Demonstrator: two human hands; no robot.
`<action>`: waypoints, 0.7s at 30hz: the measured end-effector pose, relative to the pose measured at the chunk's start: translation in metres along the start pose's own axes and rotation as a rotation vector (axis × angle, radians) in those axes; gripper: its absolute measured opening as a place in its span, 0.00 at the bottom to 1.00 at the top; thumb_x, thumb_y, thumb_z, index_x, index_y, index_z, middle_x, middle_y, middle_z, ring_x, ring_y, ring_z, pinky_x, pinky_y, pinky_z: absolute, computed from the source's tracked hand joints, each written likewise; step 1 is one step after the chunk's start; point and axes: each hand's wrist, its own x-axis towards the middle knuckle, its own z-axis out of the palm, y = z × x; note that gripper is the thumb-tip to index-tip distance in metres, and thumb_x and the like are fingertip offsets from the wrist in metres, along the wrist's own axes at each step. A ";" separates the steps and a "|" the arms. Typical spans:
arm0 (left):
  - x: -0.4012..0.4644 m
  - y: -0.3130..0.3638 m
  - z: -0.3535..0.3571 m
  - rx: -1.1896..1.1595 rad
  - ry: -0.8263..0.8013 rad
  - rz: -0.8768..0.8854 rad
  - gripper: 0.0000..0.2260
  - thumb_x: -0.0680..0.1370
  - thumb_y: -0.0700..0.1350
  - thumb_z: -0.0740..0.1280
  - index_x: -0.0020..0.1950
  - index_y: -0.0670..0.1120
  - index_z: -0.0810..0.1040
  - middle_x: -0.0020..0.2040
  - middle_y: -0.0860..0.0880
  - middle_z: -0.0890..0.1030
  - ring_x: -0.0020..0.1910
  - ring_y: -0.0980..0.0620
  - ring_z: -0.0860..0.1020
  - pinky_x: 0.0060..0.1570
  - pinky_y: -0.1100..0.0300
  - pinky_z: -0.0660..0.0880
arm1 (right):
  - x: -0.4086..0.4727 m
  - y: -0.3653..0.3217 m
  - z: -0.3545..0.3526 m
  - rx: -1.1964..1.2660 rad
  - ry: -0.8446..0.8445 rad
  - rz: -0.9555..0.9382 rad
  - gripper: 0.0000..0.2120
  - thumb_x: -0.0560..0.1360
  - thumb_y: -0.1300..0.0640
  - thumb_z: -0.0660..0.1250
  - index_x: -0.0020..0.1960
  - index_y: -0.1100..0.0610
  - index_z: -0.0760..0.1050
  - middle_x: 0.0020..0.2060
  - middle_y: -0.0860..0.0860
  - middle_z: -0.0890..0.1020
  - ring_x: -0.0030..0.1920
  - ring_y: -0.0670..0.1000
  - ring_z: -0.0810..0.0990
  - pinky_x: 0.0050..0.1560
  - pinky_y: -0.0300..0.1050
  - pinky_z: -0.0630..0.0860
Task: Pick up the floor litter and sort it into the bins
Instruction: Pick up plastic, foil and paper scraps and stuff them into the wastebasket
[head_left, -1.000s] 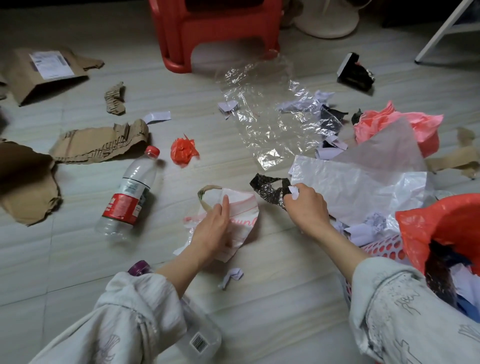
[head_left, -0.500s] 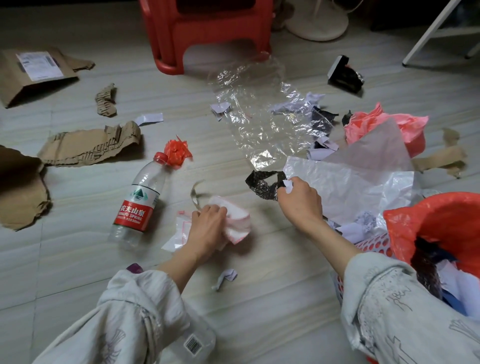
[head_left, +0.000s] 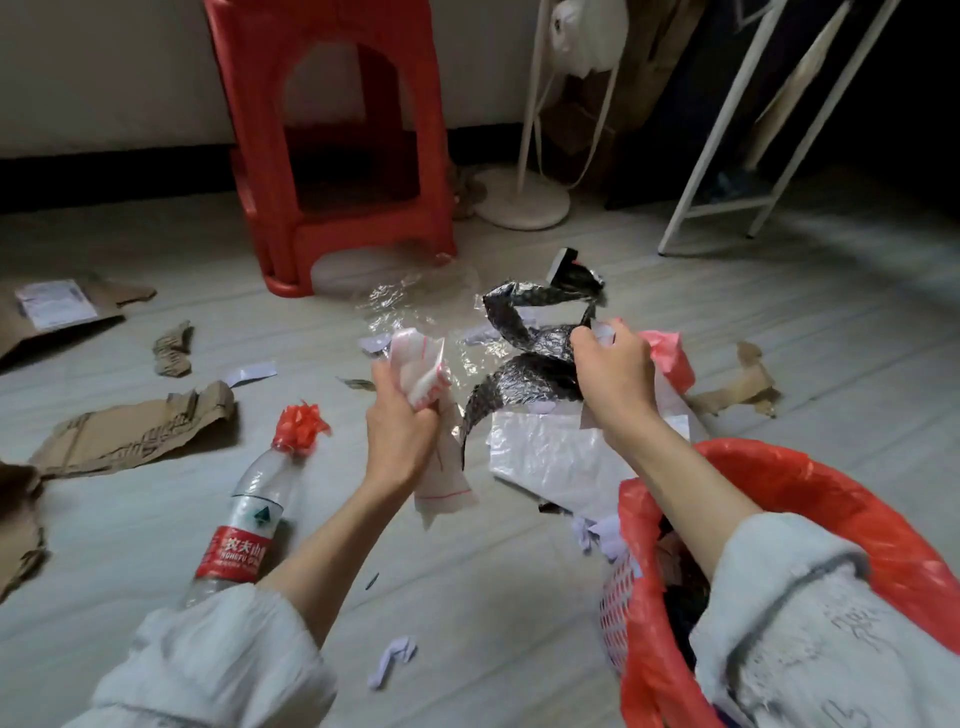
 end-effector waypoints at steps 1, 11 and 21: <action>0.000 0.018 0.004 -0.091 -0.001 0.015 0.17 0.75 0.35 0.60 0.62 0.49 0.64 0.48 0.48 0.76 0.45 0.46 0.74 0.43 0.57 0.70 | 0.003 -0.005 -0.015 0.022 0.055 -0.010 0.16 0.74 0.59 0.60 0.30 0.55 0.58 0.27 0.50 0.62 0.32 0.54 0.61 0.32 0.44 0.61; -0.072 0.153 0.076 -0.482 -0.354 0.244 0.18 0.73 0.38 0.63 0.59 0.51 0.65 0.49 0.50 0.76 0.43 0.50 0.80 0.42 0.56 0.79 | 0.015 0.021 -0.182 -0.356 0.126 0.019 0.17 0.72 0.60 0.64 0.27 0.58 0.64 0.27 0.54 0.71 0.40 0.59 0.71 0.39 0.44 0.64; -0.155 0.104 0.162 0.239 -0.733 0.444 0.25 0.76 0.42 0.62 0.70 0.42 0.57 0.62 0.40 0.67 0.60 0.40 0.70 0.55 0.51 0.69 | -0.027 0.154 -0.206 -0.477 -0.274 0.433 0.10 0.74 0.54 0.65 0.39 0.58 0.79 0.42 0.53 0.76 0.45 0.49 0.74 0.40 0.42 0.70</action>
